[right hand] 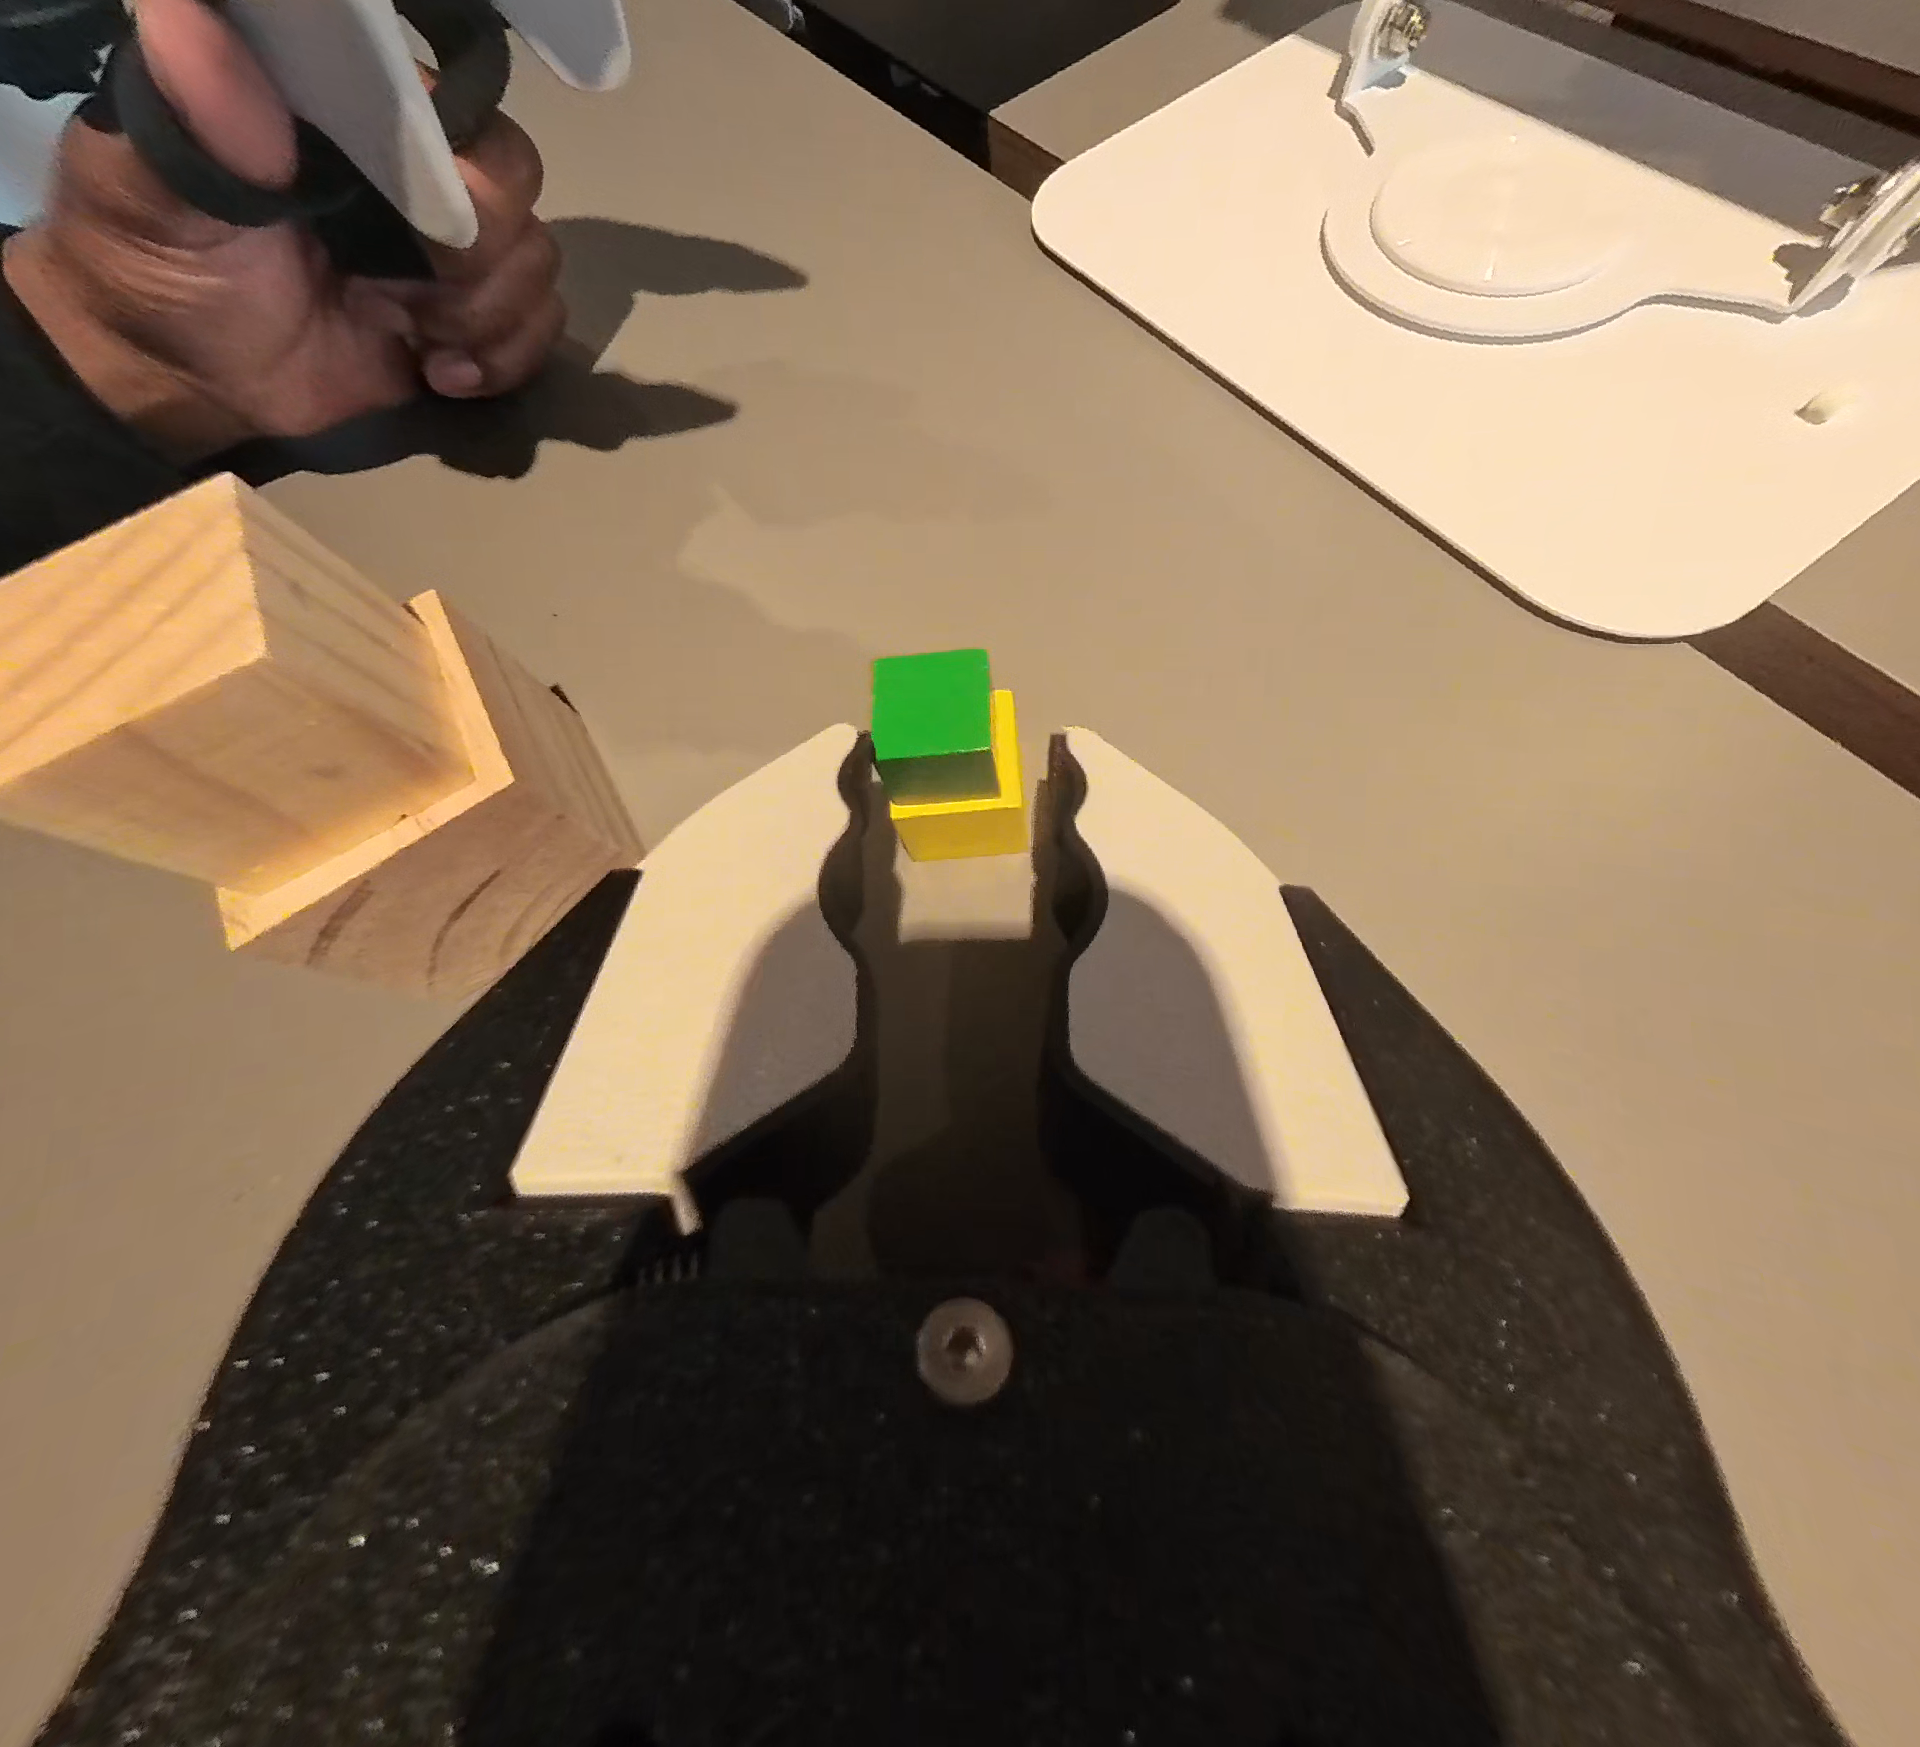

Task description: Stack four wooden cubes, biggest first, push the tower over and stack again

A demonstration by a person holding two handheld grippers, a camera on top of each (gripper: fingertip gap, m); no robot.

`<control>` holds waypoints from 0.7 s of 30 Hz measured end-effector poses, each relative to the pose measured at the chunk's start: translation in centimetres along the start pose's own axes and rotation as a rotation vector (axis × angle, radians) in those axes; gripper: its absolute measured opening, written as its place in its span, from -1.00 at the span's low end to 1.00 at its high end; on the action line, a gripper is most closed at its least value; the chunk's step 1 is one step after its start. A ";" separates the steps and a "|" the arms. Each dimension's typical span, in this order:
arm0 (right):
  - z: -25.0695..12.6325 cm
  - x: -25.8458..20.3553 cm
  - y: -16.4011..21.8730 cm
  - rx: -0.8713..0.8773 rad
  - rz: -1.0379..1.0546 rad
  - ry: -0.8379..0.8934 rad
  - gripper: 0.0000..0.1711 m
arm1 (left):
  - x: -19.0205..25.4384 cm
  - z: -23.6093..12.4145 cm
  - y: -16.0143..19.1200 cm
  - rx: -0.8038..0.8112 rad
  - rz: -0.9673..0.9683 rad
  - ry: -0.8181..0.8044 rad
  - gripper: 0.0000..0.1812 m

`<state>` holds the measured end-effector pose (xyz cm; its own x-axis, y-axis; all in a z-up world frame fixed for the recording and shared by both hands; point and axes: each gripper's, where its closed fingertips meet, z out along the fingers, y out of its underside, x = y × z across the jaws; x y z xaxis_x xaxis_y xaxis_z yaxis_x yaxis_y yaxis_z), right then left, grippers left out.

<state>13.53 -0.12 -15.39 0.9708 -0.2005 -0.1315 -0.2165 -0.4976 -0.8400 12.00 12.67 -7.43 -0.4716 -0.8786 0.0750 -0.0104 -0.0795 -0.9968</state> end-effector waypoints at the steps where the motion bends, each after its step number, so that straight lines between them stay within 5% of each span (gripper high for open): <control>1: 0.0 0.0 0.0 0.002 -0.005 0.001 -0.63 | 0.0 0.0 0.0 -0.001 -0.001 0.000 -0.44; 21: 0.1 -0.2 -0.1 0.003 -0.043 0.021 -0.69 | 0.0 0.3 0.2 -0.022 -0.007 0.004 -0.44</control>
<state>13.39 0.03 -15.33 0.9768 -0.1972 -0.0842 -0.1745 -0.5032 -0.8464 12.25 12.56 -7.67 -0.4754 -0.8759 0.0818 -0.0332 -0.0750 -0.9966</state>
